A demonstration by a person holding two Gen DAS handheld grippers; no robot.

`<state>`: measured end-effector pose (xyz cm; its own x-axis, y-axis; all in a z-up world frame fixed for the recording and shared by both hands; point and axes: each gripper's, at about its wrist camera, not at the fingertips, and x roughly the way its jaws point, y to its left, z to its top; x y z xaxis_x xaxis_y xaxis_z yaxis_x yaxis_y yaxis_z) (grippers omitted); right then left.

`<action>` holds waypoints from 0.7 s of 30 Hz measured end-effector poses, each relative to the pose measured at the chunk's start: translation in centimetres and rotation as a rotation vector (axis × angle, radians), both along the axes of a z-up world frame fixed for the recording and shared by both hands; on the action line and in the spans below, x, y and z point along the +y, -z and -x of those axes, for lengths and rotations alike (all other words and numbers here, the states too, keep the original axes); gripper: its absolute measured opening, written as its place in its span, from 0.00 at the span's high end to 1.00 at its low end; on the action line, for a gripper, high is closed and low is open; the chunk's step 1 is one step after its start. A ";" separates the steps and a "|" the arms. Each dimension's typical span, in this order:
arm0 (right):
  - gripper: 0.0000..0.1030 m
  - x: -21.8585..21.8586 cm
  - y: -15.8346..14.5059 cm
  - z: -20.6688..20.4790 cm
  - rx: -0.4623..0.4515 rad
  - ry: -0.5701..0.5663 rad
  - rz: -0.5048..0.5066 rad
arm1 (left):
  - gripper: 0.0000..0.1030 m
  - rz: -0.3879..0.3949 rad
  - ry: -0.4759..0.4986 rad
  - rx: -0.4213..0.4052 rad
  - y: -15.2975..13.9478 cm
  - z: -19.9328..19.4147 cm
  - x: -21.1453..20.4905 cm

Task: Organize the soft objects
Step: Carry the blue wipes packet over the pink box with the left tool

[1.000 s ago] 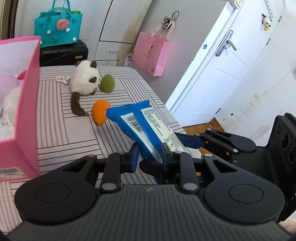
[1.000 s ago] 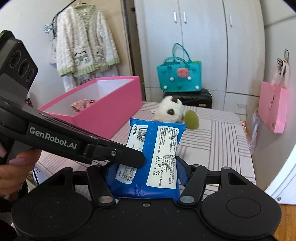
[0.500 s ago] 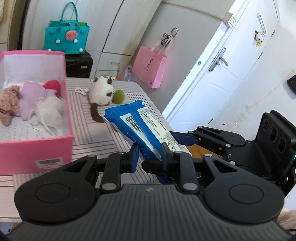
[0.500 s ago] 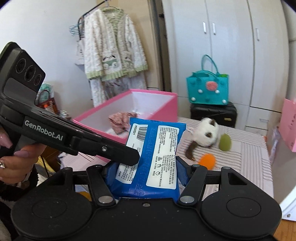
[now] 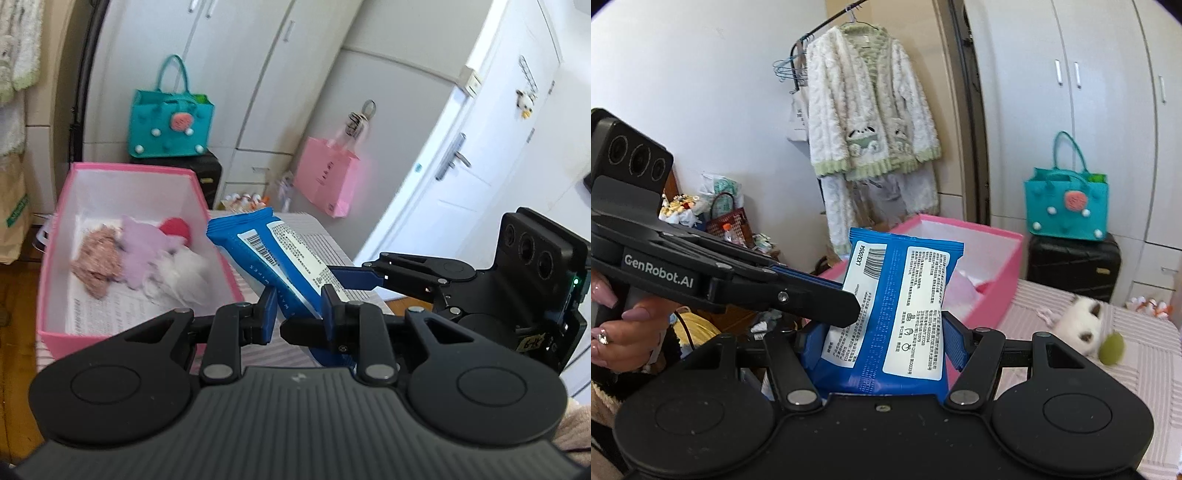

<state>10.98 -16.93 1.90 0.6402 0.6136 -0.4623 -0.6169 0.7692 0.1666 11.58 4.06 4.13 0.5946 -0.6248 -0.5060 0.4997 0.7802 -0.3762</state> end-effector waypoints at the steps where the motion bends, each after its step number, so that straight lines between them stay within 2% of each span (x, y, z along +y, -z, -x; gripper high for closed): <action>1: 0.34 0.3 0.0 -0.6 0.004 -0.013 -0.009 | 0.77 0.001 -0.010 -0.003 -0.1 -0.4 0.5; 5: 0.33 1.1 0.4 -3.7 0.033 -0.098 -0.042 | 0.77 -0.002 -0.032 -0.001 0.0 -2.1 2.3; 9: 0.34 2.5 1.3 -7.0 0.070 -0.160 -0.036 | 0.77 0.001 -0.058 0.049 0.8 -4.8 3.8; 14: 0.34 4.9 2.0 -10.3 0.098 -0.226 0.045 | 0.77 -0.026 -0.089 0.109 2.0 -7.7 4.9; 21: 0.35 7.1 4.0 -13.7 0.174 -0.347 0.174 | 0.77 -0.070 -0.108 0.237 4.9 -11.0 5.8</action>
